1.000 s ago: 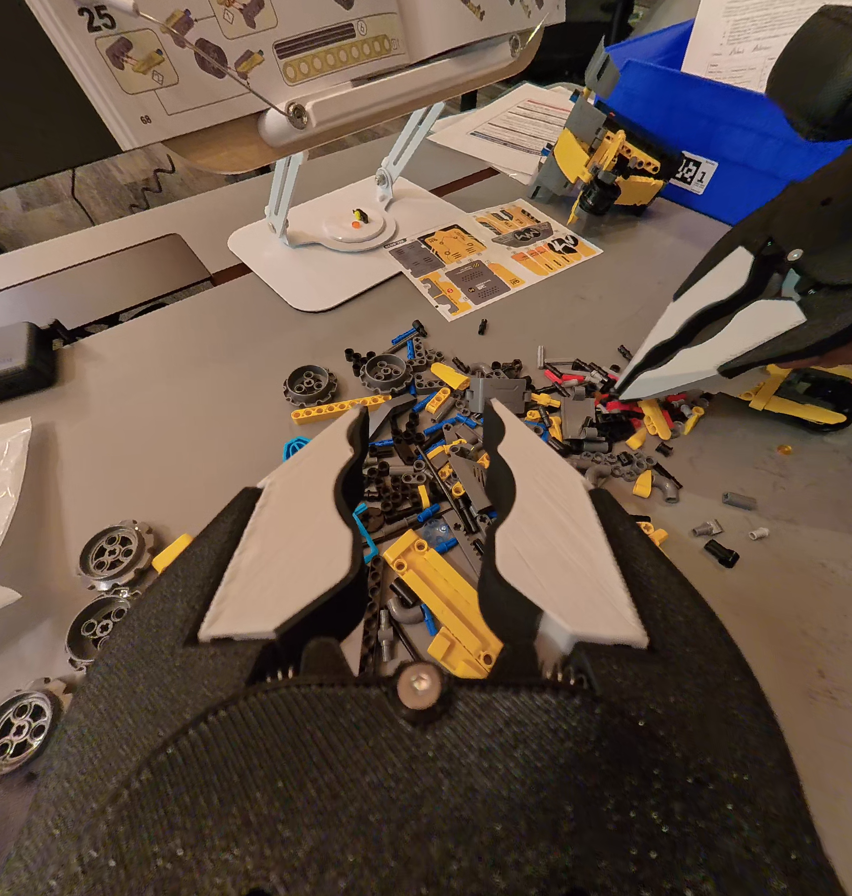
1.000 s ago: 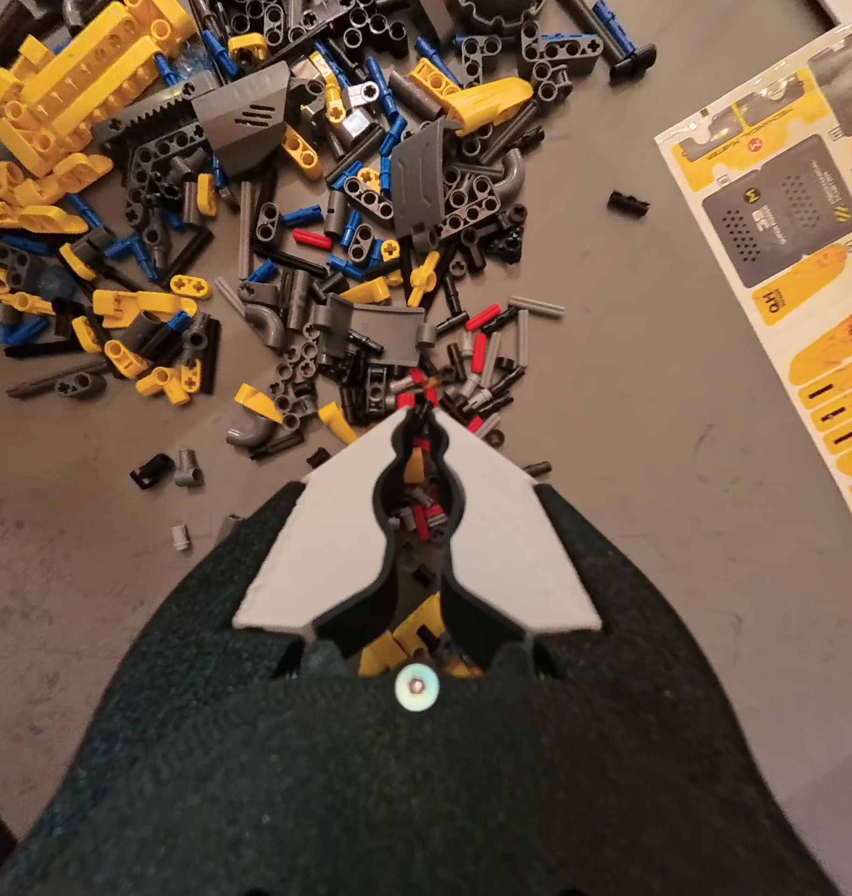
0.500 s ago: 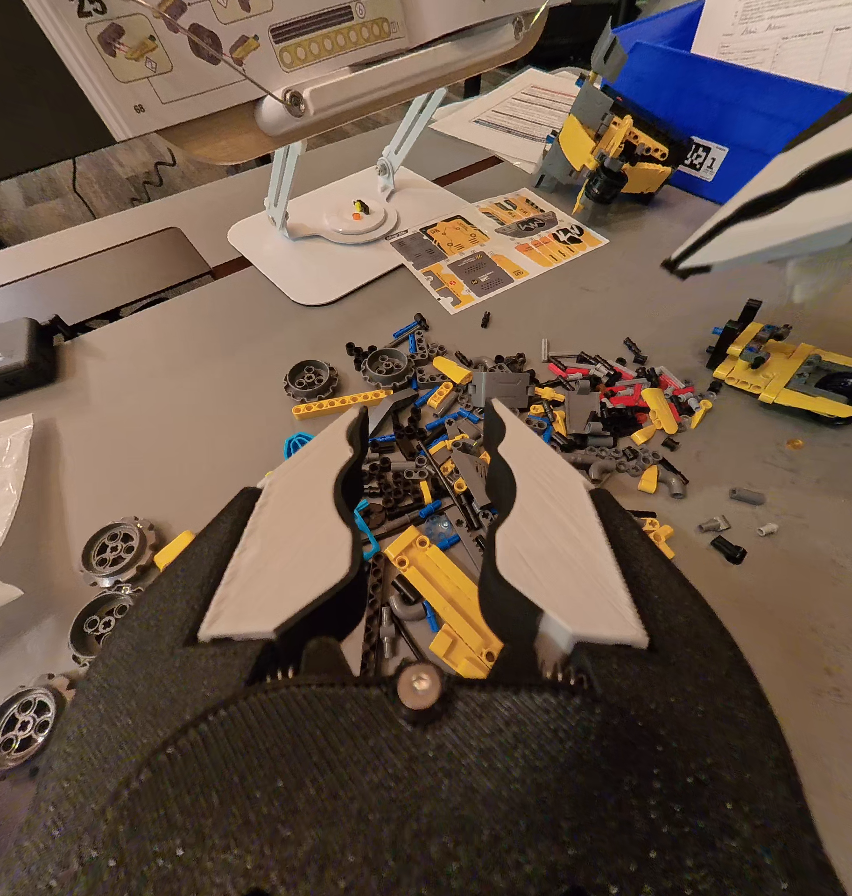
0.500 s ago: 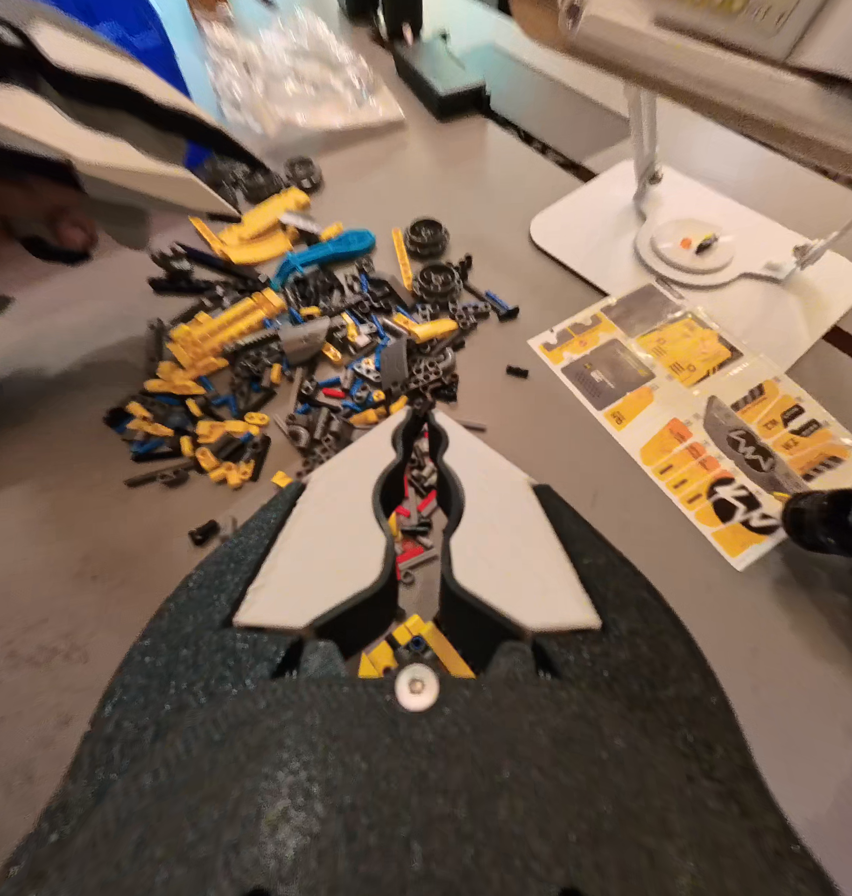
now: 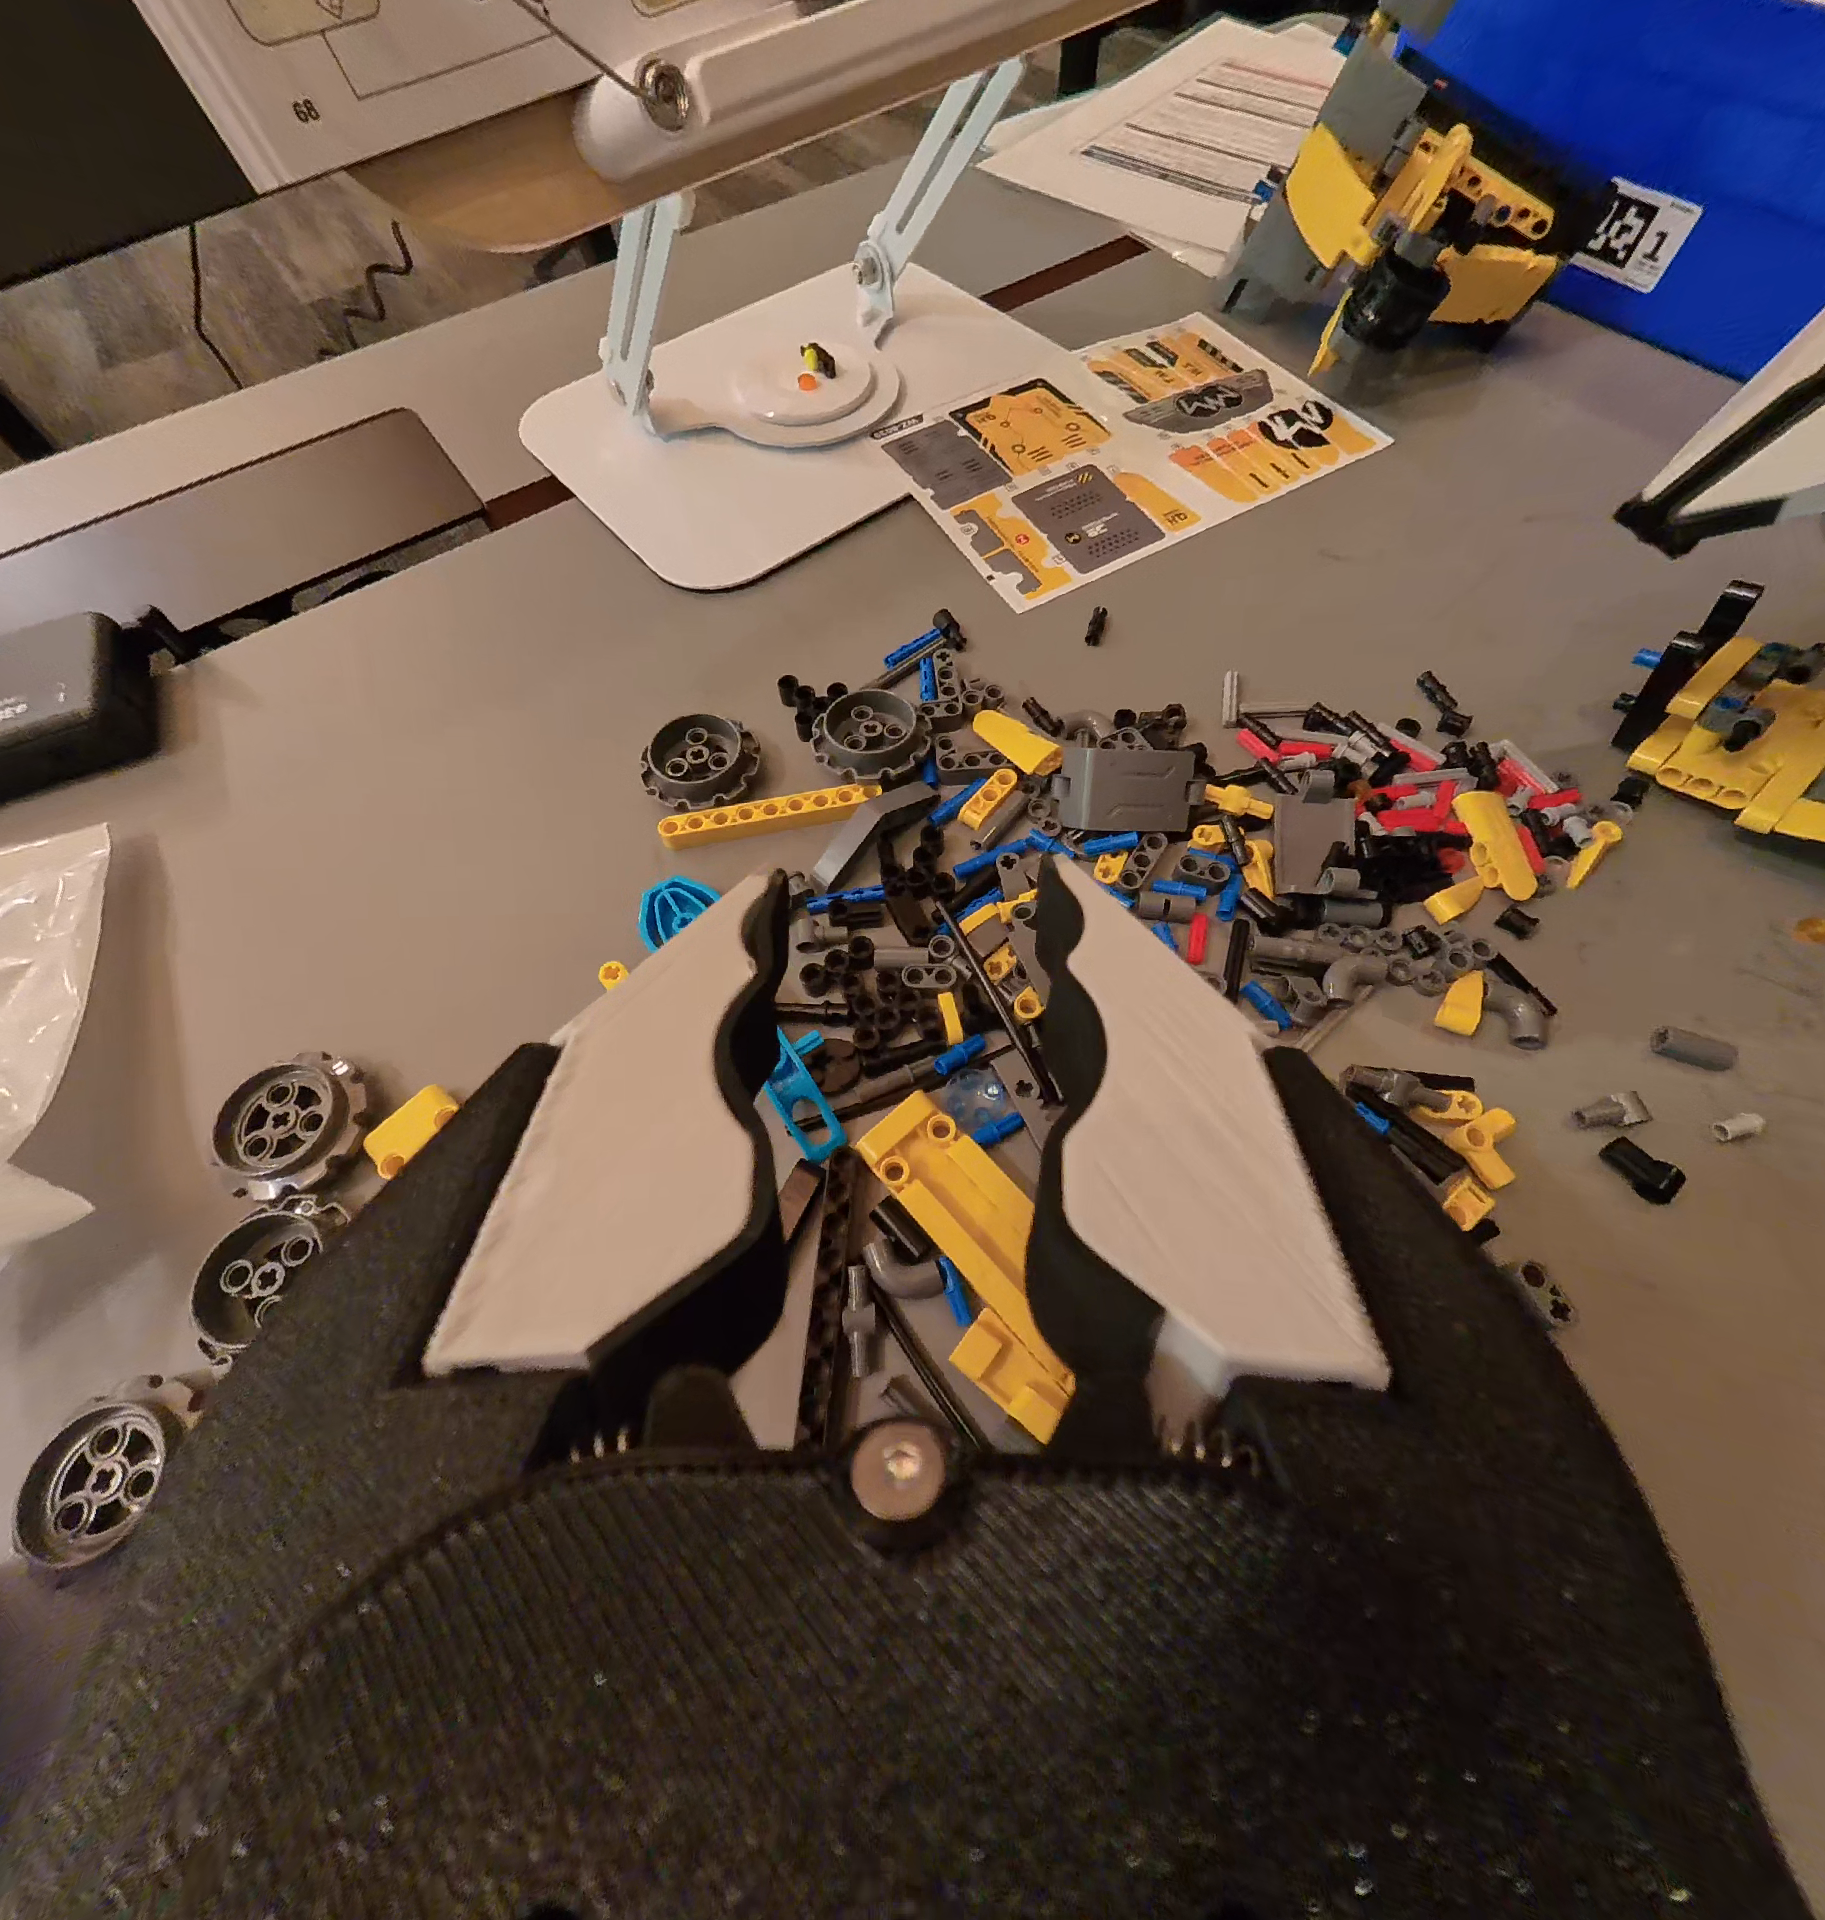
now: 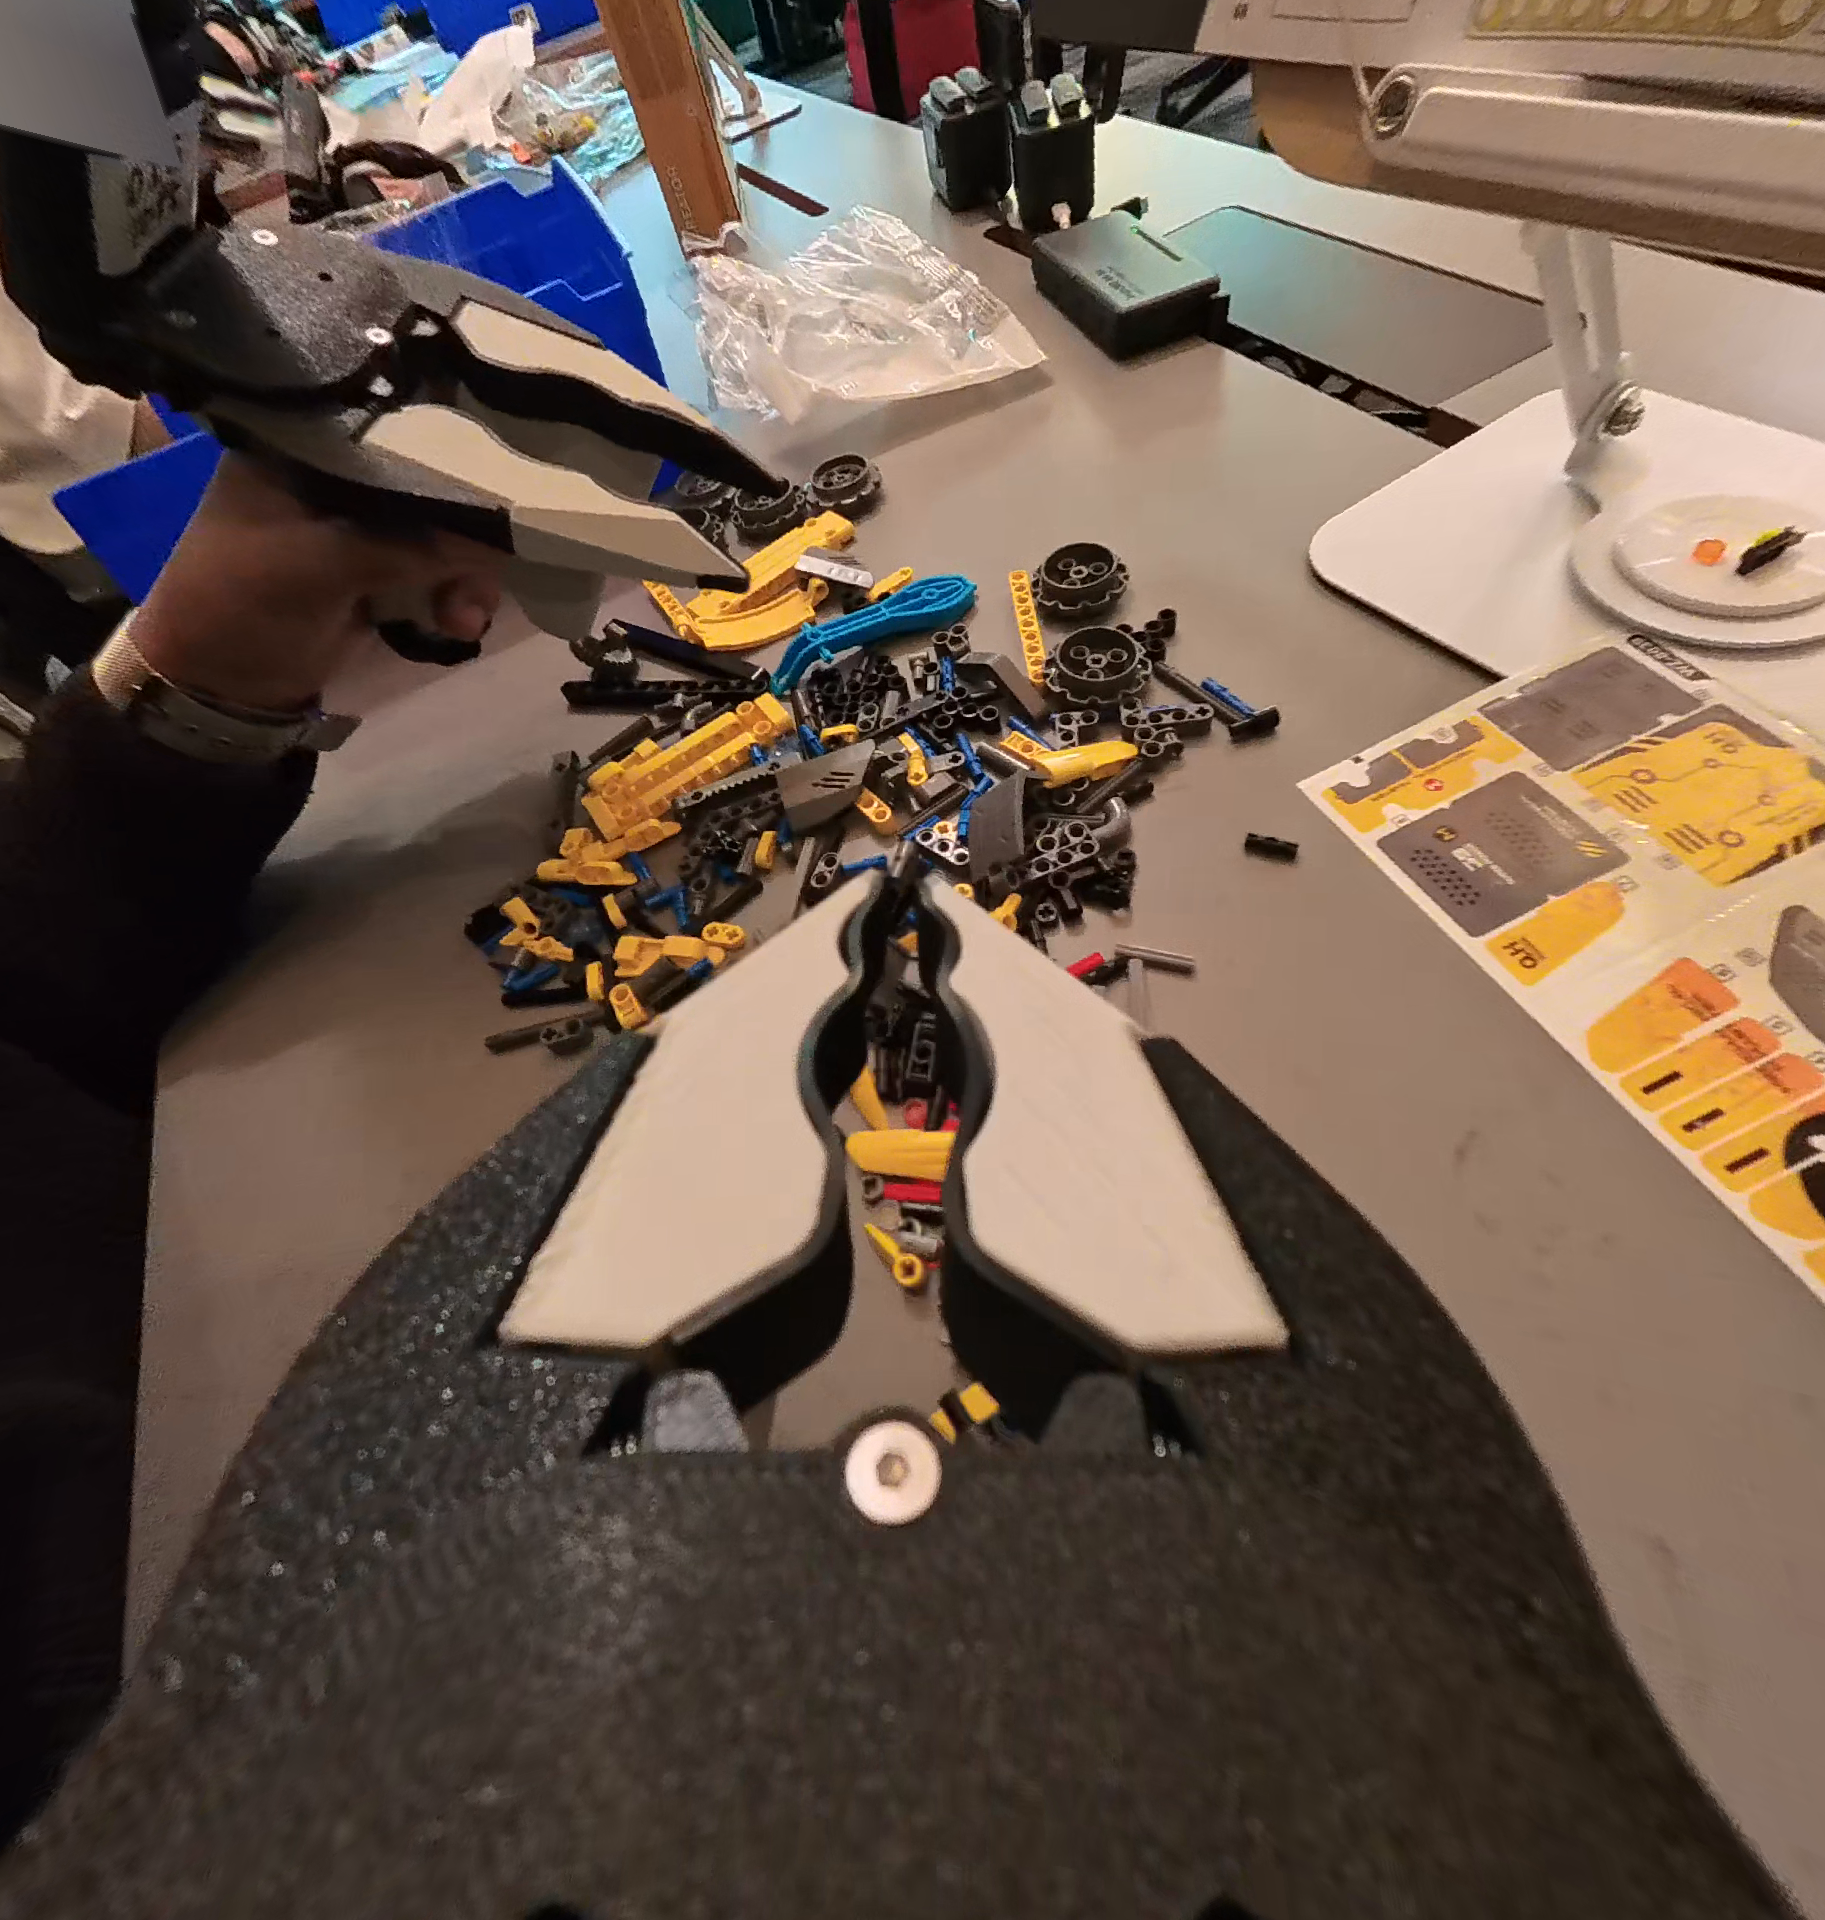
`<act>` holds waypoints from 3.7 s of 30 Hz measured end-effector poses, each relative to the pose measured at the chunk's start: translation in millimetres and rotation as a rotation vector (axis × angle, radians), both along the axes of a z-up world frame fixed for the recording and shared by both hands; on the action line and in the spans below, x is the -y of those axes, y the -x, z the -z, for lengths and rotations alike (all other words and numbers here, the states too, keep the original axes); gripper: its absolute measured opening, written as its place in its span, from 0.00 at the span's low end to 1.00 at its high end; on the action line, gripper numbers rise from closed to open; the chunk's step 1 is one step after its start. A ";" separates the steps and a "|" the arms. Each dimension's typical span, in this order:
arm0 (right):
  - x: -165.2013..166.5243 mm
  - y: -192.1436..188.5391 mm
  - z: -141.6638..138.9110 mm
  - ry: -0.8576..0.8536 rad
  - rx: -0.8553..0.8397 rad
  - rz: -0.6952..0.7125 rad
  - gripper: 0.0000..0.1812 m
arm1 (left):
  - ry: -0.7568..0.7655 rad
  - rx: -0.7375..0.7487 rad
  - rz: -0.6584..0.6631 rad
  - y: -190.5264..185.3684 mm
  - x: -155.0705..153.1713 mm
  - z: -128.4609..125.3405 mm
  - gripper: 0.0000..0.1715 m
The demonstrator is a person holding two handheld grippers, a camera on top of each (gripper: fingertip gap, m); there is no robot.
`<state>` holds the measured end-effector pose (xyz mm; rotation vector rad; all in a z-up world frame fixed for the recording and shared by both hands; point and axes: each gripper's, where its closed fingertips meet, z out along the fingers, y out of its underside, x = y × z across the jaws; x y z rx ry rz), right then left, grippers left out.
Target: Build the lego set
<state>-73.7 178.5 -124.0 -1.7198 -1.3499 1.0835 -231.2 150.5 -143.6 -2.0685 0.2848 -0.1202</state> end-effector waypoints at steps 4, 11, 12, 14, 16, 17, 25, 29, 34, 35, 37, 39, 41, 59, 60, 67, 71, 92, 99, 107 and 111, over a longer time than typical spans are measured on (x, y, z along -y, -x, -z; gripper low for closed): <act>4.0 -0.5 -7.0 0.001 -0.027 -0.017 0.02 | 0.013 -0.012 -0.004 0.8 0.0 3.1 0.27; 5.0 -2.5 -15.1 -0.015 -0.061 -0.021 0.02 | 0.023 -0.027 -0.009 1.8 -0.3 5.7 0.27; 4.5 -2.6 -14.5 -0.017 -0.059 -0.019 0.02 | 0.024 -0.028 -0.009 2.0 -0.3 6.0 0.27; 4.3 -2.6 -14.5 -0.024 -0.059 -0.018 0.02 | 0.025 -0.030 -0.010 2.2 -0.3 6.5 0.27; 5.4 -2.3 -15.7 -0.028 -0.063 -0.022 0.02 | 0.027 -0.032 -0.010 2.4 -0.3 6.9 0.27; 5.7 -2.0 -16.3 -0.031 -0.065 -0.023 0.02 | 0.028 -0.033 -0.010 2.4 -0.3 7.1 0.27; 8.8 -0.7 -21.8 -0.053 -0.085 -0.028 0.02 | 0.025 -0.046 -0.015 3.8 -0.5 7.2 0.27; 13.6 -3.9 -36.0 -0.091 -0.129 -0.029 0.02 | -0.001 -0.046 -0.013 2.4 -1.2 2.6 0.26; 20.1 -17.6 -58.4 -0.149 -0.216 -0.010 0.02 | -0.030 -0.054 -0.008 0.1 -1.9 -1.6 0.26; 21.3 -22.9 -61.7 -0.153 -0.234 -0.001 0.02 | -0.034 -0.057 -0.009 0.3 -1.9 -2.1 0.26; 24.8 -36.9 -68.3 -0.137 -0.274 0.016 0.02 | -0.045 -0.058 -0.009 0.2 -2.0 -4.0 0.26; 25.5 -57.1 -71.9 -0.130 -0.300 0.057 0.02 | -0.061 -0.049 -0.007 -0.6 -2.4 -7.0 0.26; 21.3 -83.0 -66.6 -0.132 -0.278 0.125 0.02 | -0.073 -0.031 -0.002 -1.9 -3.1 -9.5 0.26; -5.7 -276.2 91.5 0.025 0.284 0.623 0.02 | -0.158 -0.023 0.092 -47.8 -8.4 -18.1 0.25; -5.8 -277.0 96.3 0.028 0.311 0.624 0.02 | -0.153 -0.031 0.100 -51.0 -8.6 -16.3 0.25; -7.1 -275.7 100.2 0.067 0.313 0.601 0.03 | -0.120 -0.088 0.143 -66.6 -8.2 -6.0 0.25; -6.2 -275.2 99.7 0.094 0.293 0.590 0.04 | -0.095 -0.103 0.162 -72.1 -8.9 1.6 0.25; -4.1 -273.0 95.0 0.106 0.254 0.567 0.11 | -0.081 -0.121 0.260 -102.6 -4.4 11.2 0.26; 14.0 -269.6 67.6 0.002 0.122 0.512 0.11 | -0.078 -0.145 0.306 -116.3 -3.5 17.9 0.26; 43.3 -263.3 89.1 -0.170 0.316 0.293 0.21 | -0.073 -0.125 0.348 -132.1 -1.2 20.1 0.26; 40.7 -257.3 99.4 -0.158 0.372 0.184 0.21 | -0.073 -0.111 0.370 -139.2 0.9 21.4 0.26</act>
